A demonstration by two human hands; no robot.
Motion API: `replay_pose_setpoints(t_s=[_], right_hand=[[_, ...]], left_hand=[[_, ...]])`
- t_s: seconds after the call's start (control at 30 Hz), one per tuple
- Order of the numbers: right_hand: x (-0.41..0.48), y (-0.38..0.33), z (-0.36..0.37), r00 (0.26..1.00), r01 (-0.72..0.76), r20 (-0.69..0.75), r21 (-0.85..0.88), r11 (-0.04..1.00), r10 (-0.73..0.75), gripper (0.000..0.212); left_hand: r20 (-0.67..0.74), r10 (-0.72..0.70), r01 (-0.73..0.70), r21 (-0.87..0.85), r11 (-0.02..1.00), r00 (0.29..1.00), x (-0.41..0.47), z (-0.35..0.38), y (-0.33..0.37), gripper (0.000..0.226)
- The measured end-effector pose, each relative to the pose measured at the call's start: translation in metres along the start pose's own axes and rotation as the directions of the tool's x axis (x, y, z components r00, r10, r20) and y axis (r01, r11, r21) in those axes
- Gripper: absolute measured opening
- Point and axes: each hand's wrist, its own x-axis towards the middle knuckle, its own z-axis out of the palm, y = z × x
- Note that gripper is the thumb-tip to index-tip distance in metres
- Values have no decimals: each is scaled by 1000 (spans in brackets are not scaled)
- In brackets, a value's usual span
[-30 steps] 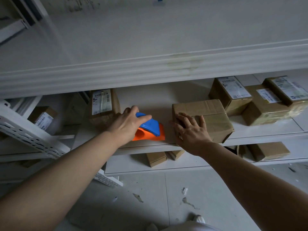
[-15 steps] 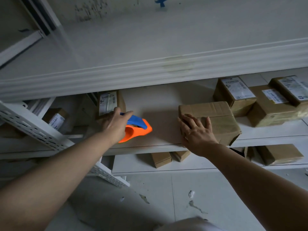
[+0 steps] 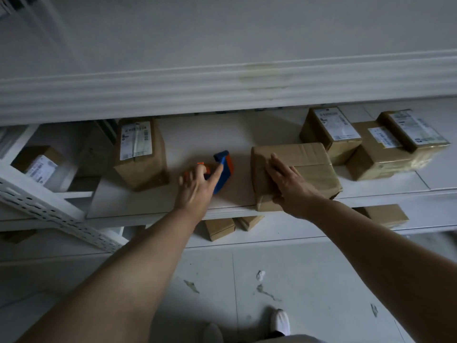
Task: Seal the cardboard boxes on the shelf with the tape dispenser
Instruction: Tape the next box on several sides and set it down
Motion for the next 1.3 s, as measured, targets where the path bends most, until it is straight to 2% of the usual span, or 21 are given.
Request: replay_pose_setpoints(t_s=[0.13, 0.23, 0.33, 0.37, 0.4, 0.47, 0.5, 0.57, 0.6, 0.7, 0.77, 0.87, 0.9, 1.0, 1.03, 1.1, 1.17, 1.23, 1.3], right_hand=[[5, -3, 7, 999, 26, -30, -16, 1000, -26, 87], [10, -4, 8, 998, 53, -41, -20, 998, -54, 88], [10, -5, 4, 999, 54, 1, 29, 998, -54, 85], [9, -4, 2, 999, 53, -4, 80, 995, -53, 82], [6, -3, -1, 998, 59, -42, 128, 990, -54, 76], [1, 7, -2, 979, 58, -201, 137, 989, -29, 59], [-2, 15, 0, 959, 22, -284, 106, 994, 8, 56], [-10, 33, 1, 918, -123, -366, 100, 987, 151, 61], [-12, 42, 2, 906, -199, -348, 149, 969, 240, 70], [-14, 60, 2, 888, -309, -183, 442, 842, 422, 100], [-14, 67, -5, 871, -353, -87, 573, 739, 484, 99], [-16, 76, -18, 882, -352, -32, 620, 701, 471, 65], [-17, 82, -19, 888, -339, -2, 672, 658, 460, 61], [-22, 90, -13, 906, -355, 200, 840, 410, 374, 74], [-23, 91, -12, 901, -379, 248, 850, 366, 357, 79], [-22, 94, -10, 892, -421, 308, 833, 359, 330, 93], [-22, 94, -14, 895, -425, 312, 814, 396, 320, 95], [-22, 96, -15, 911, -387, 265, 817, 429, 317, 76], [-21, 101, -13, 923, -349, 228, 837, 421, 310, 59]], left_hand=[[118, 99, -94, -48, 994, 988, -7, 4, 6, 86], [145, 112, -88, -165, 982, 983, -3, -5, 10, 83], [84, 67, -37, -312, 949, 994, 2, -23, 25, 54], [65, 12, 18, -443, 896, 998, 5, -32, 35, 46], [82, -59, 96, -590, 801, 995, 6, -42, 46, 41], [212, -157, 264, -785, 560, 965, 10, -58, 70, 41], [288, -171, 335, -815, 473, 942, 12, -64, 82, 45], [410, -191, 452, -800, 394, 892, 15, -70, 102, 52], [447, -210, 494, -783, 379, 869, 16, -71, 110, 55], [499, -261, 562, -758, 331, 826, 18, -65, 125, 56], [538, -280, 604, -745, 283, 795, 17, -58, 127, 54], [623, -237, 660, -739, 136, 746, 14, -51, 123, 51], [653, -199, 676, -733, 75, 731, 14, -50, 121, 48], [707, -111, 708, -705, -34, 699, 15, -49, 113, 32], [711, -98, 710, -703, -51, 697, 16, -49, 109, 33], [715, -89, 713, -698, -62, 693, 19, -52, 108, 38], [712, -107, 711, -701, -56, 694, 19, -55, 108, 39], [716, -114, 717, -696, -34, 689, 16, -59, 105, 32], [727, -102, 733, -679, 38, 679, 10, -64, 97, 27]])
